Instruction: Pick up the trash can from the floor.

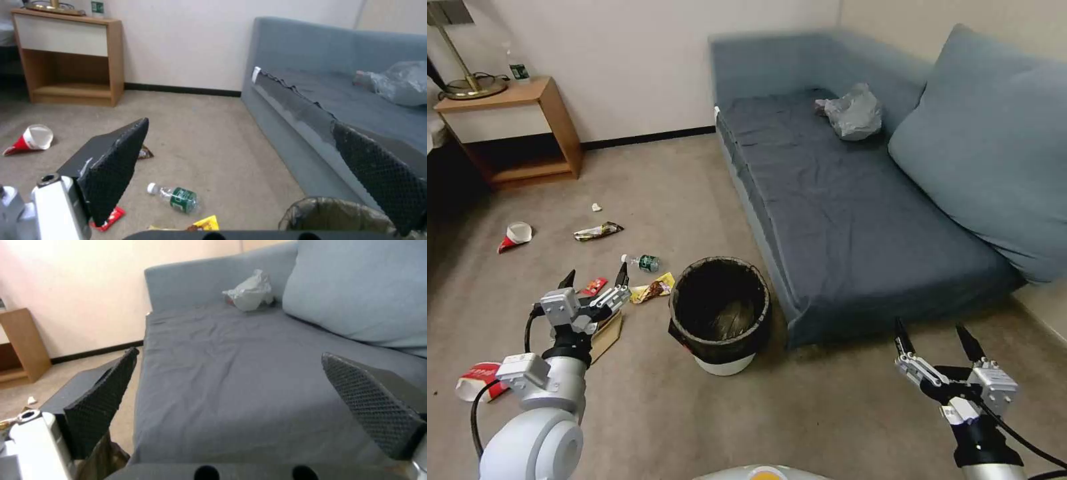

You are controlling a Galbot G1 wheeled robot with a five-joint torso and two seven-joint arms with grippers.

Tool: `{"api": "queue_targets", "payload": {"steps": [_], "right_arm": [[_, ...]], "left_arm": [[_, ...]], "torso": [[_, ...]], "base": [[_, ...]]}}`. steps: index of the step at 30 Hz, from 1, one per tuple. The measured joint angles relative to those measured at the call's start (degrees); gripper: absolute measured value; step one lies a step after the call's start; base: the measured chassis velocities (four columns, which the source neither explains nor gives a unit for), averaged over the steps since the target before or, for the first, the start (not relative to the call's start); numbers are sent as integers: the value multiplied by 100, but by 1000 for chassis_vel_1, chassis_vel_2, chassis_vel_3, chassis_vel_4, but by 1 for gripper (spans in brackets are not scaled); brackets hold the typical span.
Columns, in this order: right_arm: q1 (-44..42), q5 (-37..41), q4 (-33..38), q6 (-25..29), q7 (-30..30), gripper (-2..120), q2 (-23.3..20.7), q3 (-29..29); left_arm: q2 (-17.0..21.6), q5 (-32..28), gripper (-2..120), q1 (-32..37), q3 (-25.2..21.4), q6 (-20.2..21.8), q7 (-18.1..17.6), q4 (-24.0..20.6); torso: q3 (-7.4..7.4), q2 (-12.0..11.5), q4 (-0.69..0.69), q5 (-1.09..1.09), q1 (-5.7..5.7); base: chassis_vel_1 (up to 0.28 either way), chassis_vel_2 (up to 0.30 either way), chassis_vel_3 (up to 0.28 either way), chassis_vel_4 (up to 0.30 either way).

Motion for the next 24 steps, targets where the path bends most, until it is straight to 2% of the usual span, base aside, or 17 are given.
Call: {"api": "queue_targets", "payload": {"steps": [5, 7, 9, 10, 11, 13, 14, 17, 21, 24], "right_arm": [[7, 4, -10, 25, -44, 100, 0, 7], [17, 34, -47, 96, -162, 100, 0, 31], [20, 37, -51, 101, -169, 100, 0, 31], [30, 50, -79, 118, -182, 100, 0, 32], [30, 50, -79, 118, -182, 100, 0, 32], [53, 59, -114, 138, -185, 100, 0, 15], [53, 59, -114, 138, -185, 100, 0, 15], [79, 63, -110, 139, -190, 100, 0, -12], [81, 76, -98, 139, -195, 100, 0, -1], [79, 123, -103, 140, -203, 100, 0, 60]], "left_arm": [[-5, -21, 100, -36, 17, 179, 29, -88], [4, -105, 100, -177, 67, 542, 28, -150], [11, -120, 100, -207, 71, 599, 28, -153], [47, -192, 100, -355, 81, 883, 34, -157], [47, -192, 100, -355, 81, 883, 34, -157], [93, -414, 100, -653, 129, 1546, 75, -71], [93, -414, 100, -653, 129, 1546, 75, -71], [99, -742, 100, -976, 426, 2156, -29, 267], [57, -826, 100, -1168, 754, 2398, -196, 523], [-104, -838, 100, -1442, 1221, 2514, -401, 1009]], "torso": [[0, 0, 0, 0, 0], [0, 0, 1, -1, 0], [0, 0, 0, 0, 0], [0, 0, 0, 0, 0], [0, 0, 0, 0, 0], [0, 0, -1, 2, 0], [0, 0, -1, 2, 0], [0, 0, 0, 1, 0], [0, 0, 0, 0, 0], [0, 0, 0, 0, 0]], "base": [[0, 0, 0, 0], [0, 0, 0, 0], [0, 0, 0, 0], [0, 0, 0, 0], [0, 0, 0, 0], [0, 0, 0, 0], [0, 0, 0, 0], [0, 0, 0, 0], [0, 0, 0, 0], [0, 0, 0, 0]]}}
